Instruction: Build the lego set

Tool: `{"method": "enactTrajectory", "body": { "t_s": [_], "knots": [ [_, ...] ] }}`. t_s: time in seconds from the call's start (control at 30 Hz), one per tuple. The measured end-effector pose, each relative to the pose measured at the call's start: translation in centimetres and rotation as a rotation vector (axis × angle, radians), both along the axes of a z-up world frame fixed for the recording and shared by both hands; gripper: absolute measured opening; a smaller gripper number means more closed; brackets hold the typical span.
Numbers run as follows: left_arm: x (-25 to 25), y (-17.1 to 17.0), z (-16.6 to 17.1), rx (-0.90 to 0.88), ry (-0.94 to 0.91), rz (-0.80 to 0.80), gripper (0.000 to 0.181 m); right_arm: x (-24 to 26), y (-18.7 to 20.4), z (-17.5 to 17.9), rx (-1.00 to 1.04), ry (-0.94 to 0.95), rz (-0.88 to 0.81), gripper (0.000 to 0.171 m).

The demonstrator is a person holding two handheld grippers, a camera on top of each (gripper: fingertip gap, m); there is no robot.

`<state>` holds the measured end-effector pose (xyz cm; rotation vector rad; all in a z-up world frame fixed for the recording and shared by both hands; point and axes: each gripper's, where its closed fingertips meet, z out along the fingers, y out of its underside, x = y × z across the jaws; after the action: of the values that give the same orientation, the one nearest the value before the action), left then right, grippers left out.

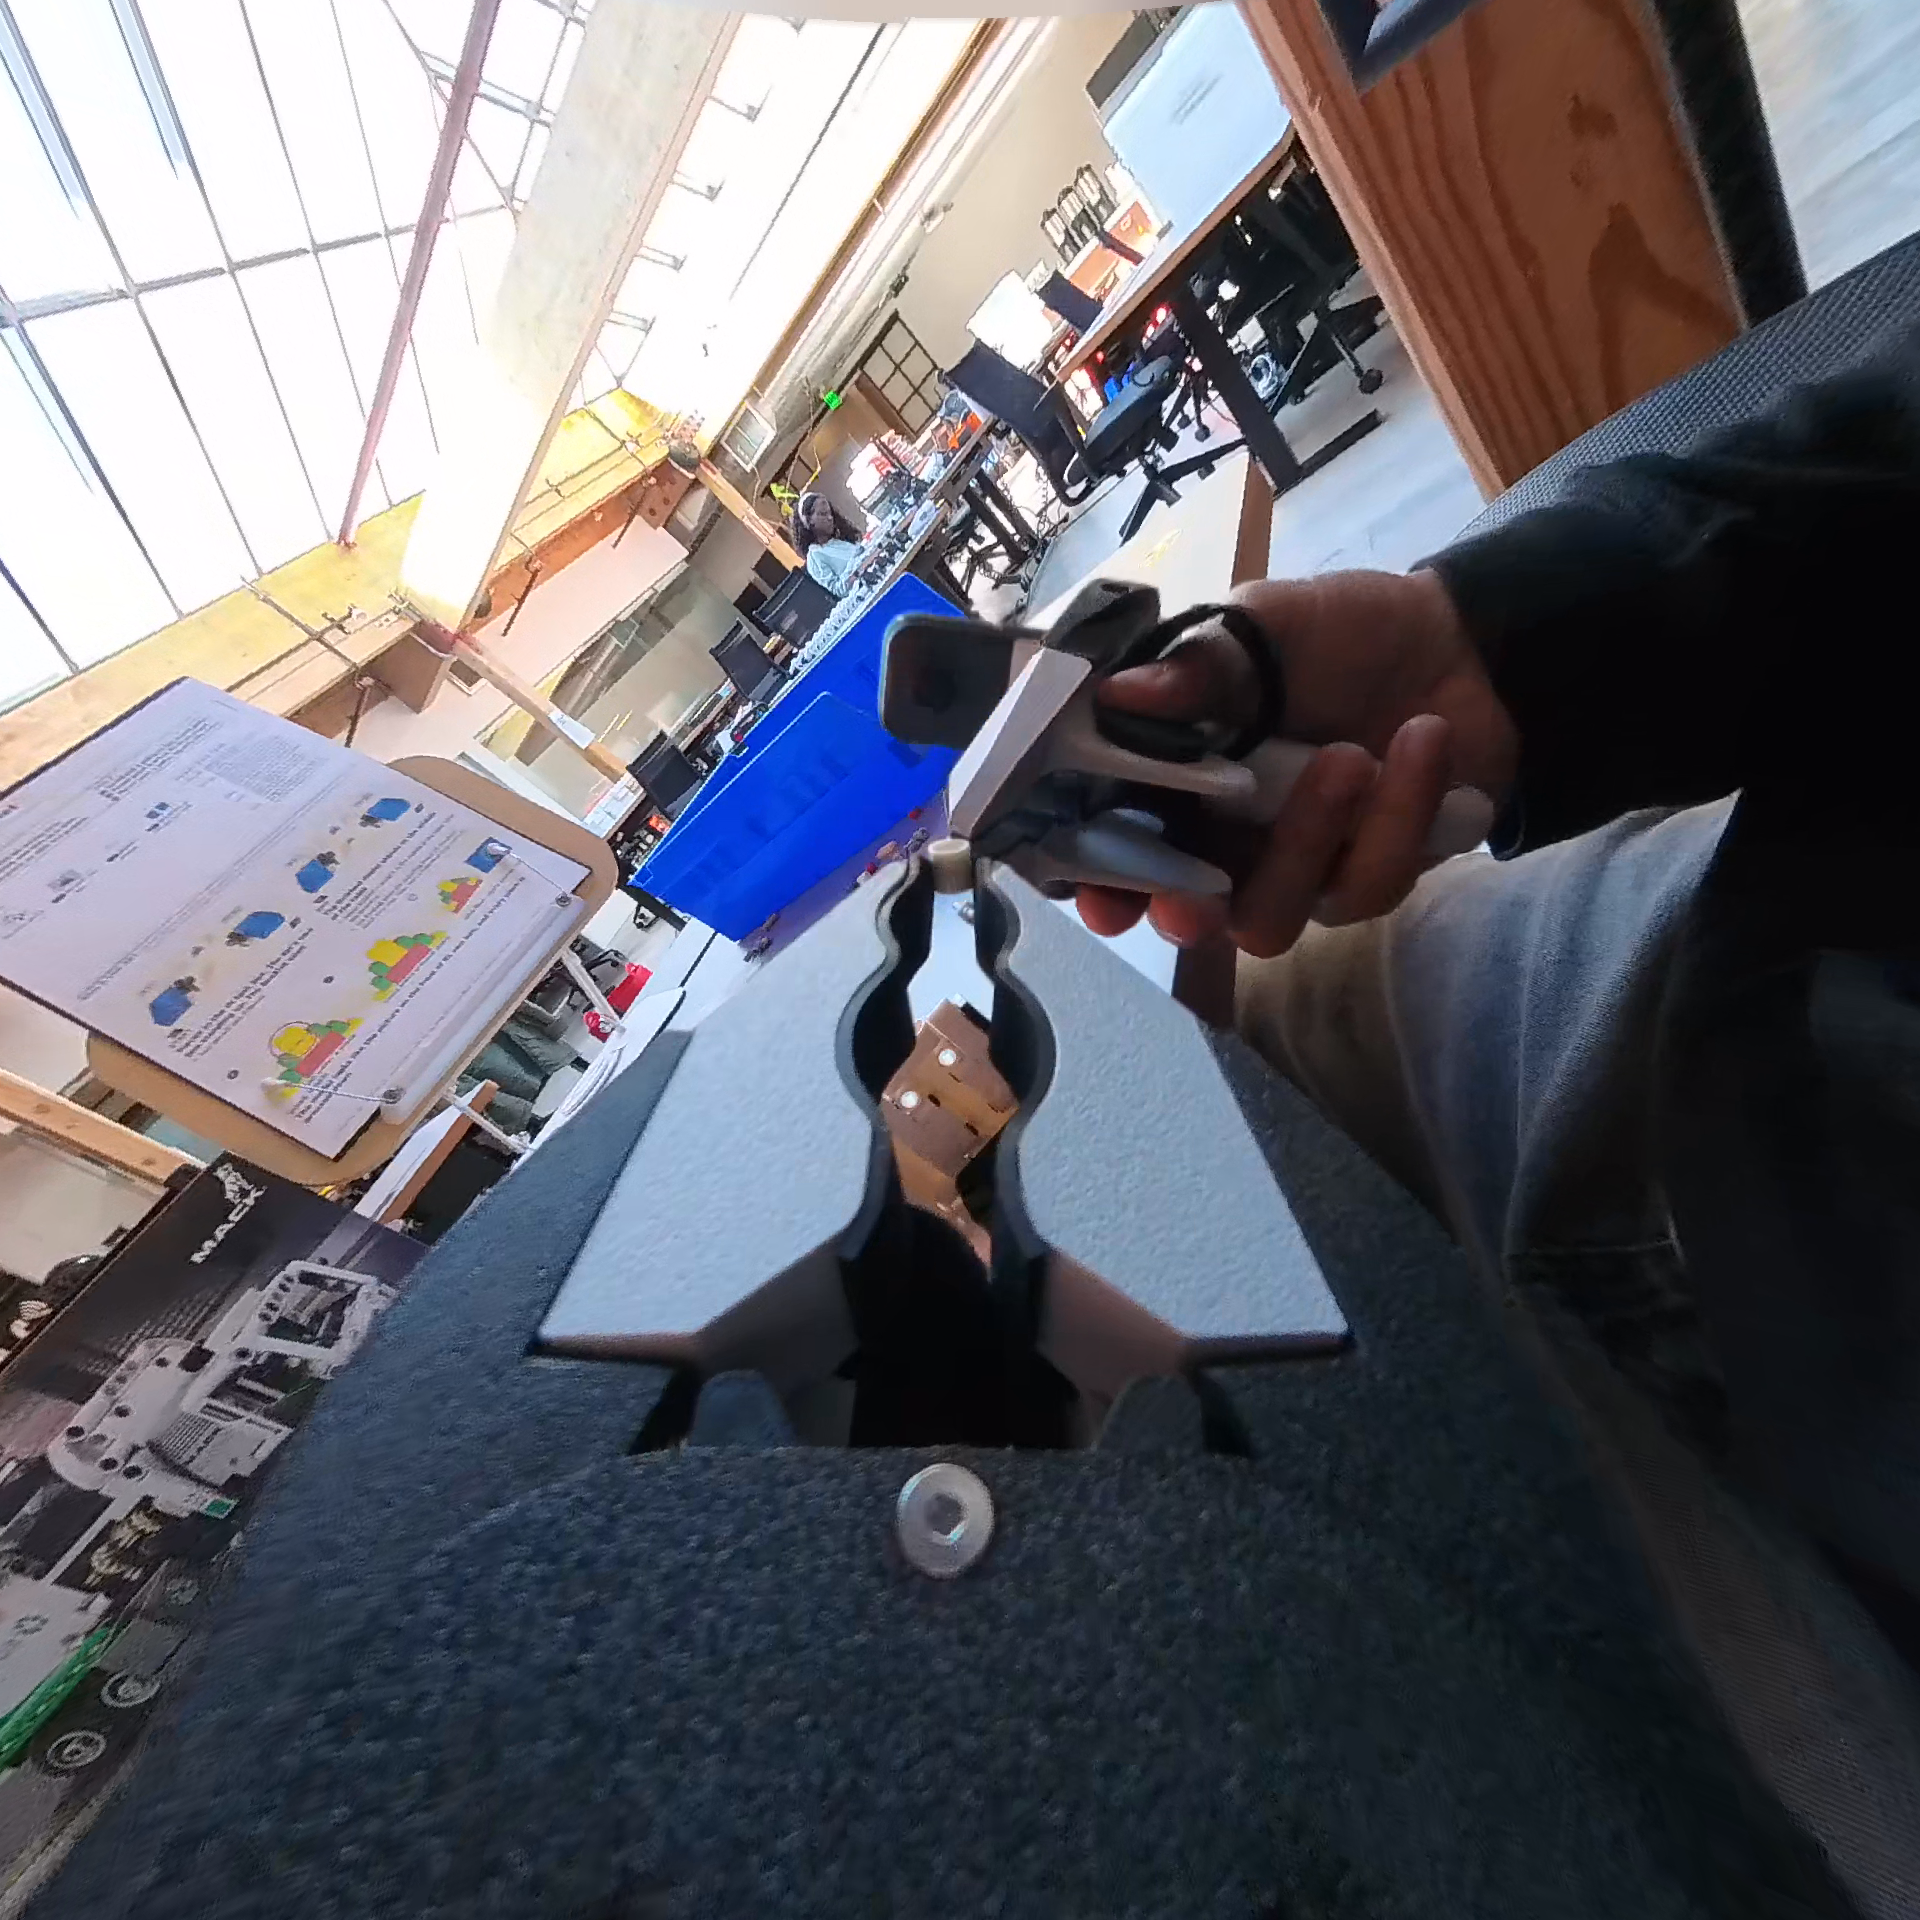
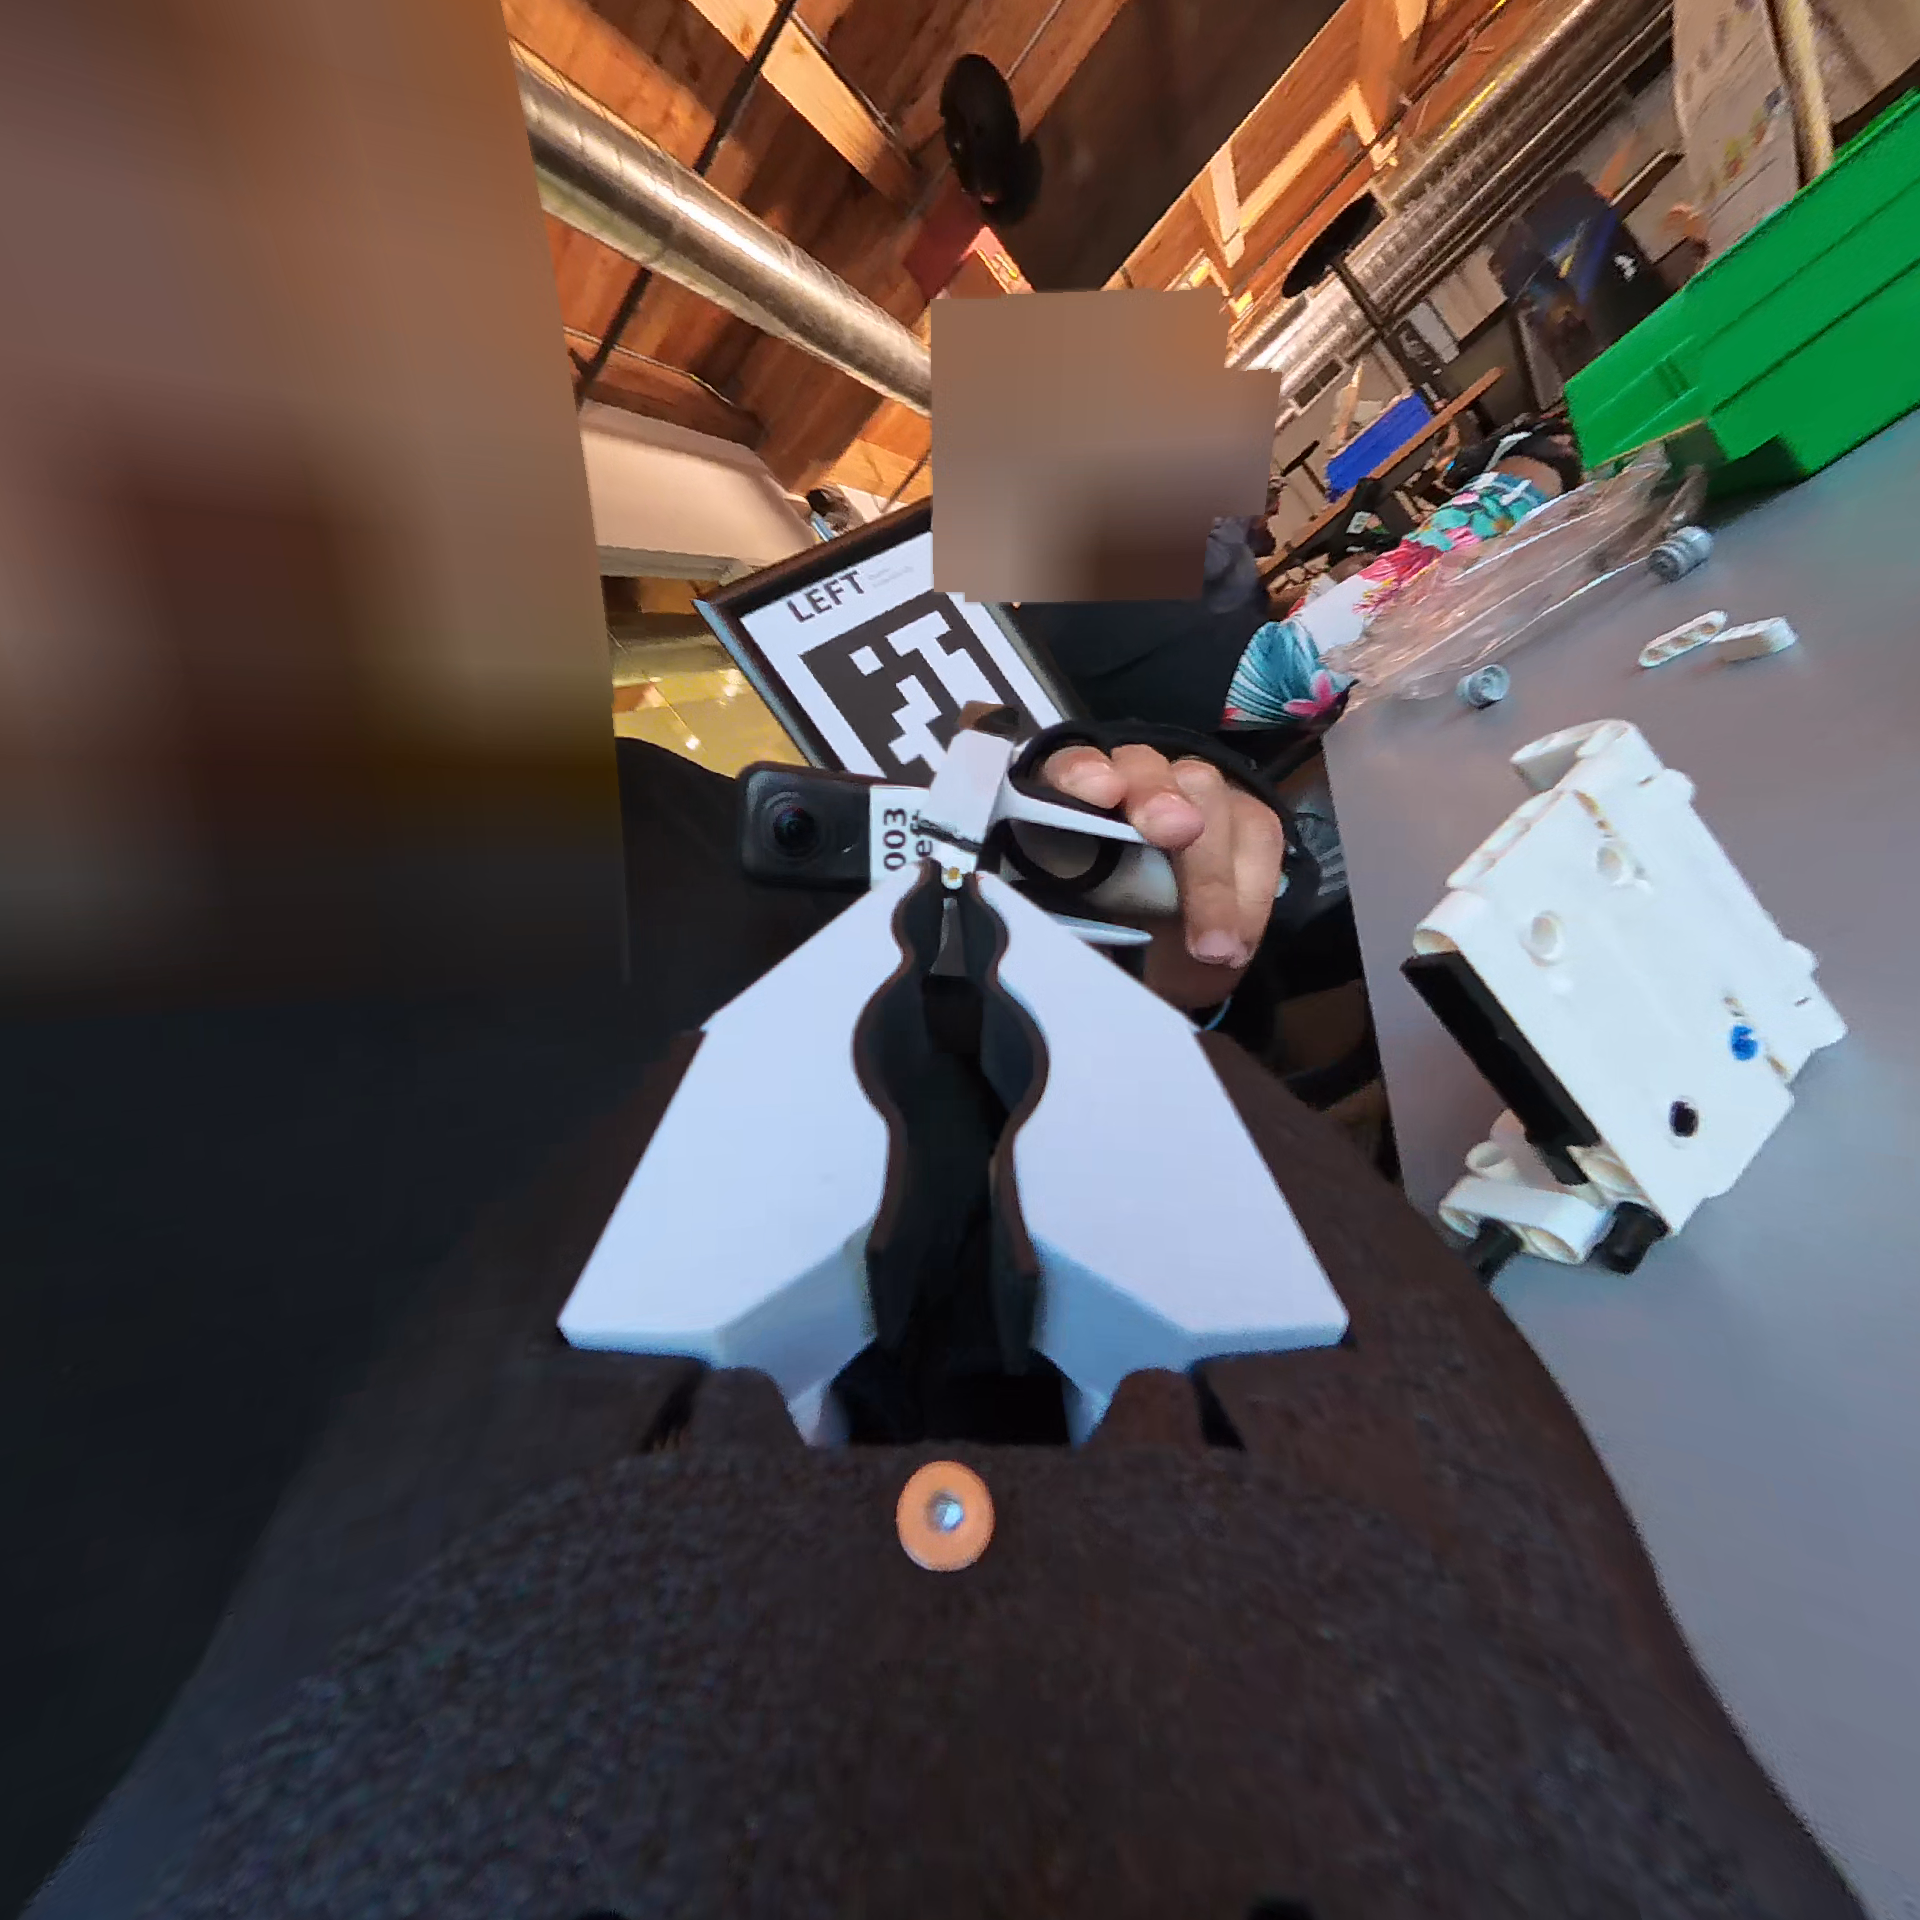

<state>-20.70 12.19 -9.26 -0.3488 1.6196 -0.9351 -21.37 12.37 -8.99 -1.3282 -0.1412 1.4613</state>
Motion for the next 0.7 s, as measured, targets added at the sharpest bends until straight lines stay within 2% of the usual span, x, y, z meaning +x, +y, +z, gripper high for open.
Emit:
{"method": "enactTrajectory", "body": {
  "t_s": [0.23, 0.7],
  "knots": [
    [-0.01, 0.02, 0.32, -0.090, 0.032, -0.034, 0.006, -0.07, 0.15, 0.22, 0.021, 0.056, 0.018, 0.002],
    [-0.18, -0.32, 0.22, -0.171, 0.107, -0.096, 0.006, -0.27, -0.01, 0.14, 0.013, 0.046, 0.037, 0.002]
  ]
}}
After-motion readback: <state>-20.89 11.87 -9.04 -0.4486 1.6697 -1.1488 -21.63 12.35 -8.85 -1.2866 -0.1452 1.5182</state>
